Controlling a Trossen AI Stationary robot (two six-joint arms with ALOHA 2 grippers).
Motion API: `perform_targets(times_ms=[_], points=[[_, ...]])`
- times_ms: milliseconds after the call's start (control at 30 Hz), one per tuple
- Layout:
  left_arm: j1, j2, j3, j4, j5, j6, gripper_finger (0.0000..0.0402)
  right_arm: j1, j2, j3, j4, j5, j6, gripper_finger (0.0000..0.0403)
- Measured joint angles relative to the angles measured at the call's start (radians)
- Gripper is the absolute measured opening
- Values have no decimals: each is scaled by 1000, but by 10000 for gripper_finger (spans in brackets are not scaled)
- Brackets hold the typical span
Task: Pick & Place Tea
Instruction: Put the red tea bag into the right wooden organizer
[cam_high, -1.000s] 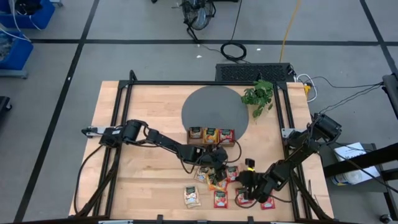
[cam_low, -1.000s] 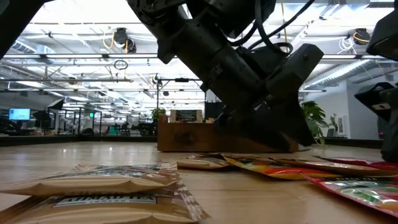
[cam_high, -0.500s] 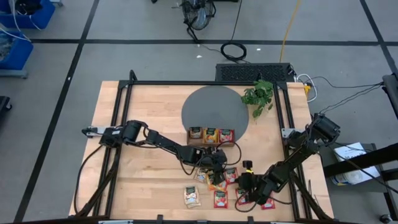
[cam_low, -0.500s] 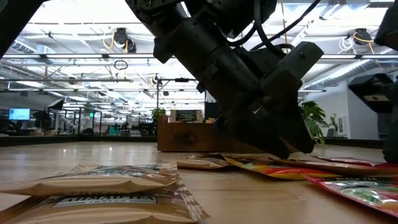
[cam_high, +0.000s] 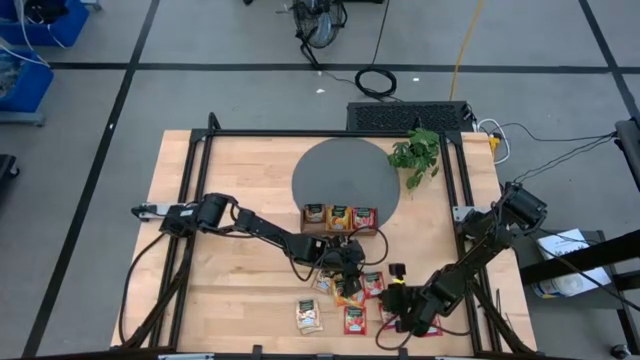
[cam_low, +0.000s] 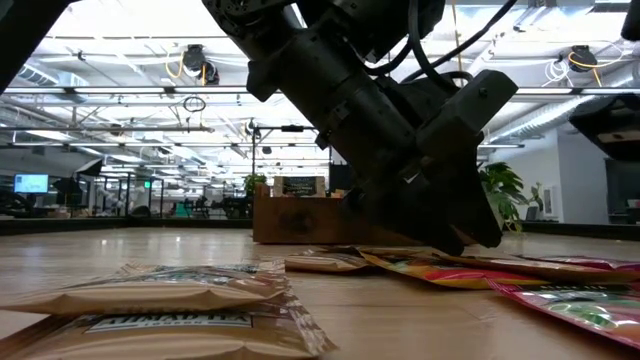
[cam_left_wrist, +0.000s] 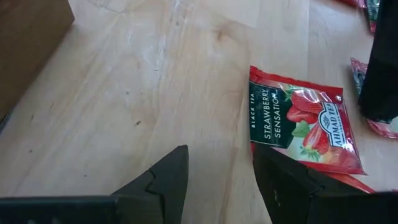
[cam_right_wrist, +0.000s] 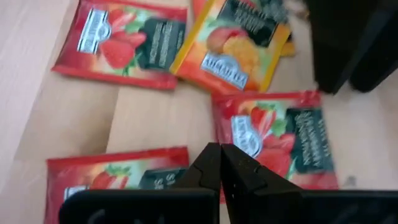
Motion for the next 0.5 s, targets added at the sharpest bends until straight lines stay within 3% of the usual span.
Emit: perform_targets(times_ms=[233,500], points=[[0,0,0,0,0,2,182,1,0,1,-105,-34,100,0],[-6,-1,0,-1,17,8,182,-8,-4,-59,-46,-10,131,0]])
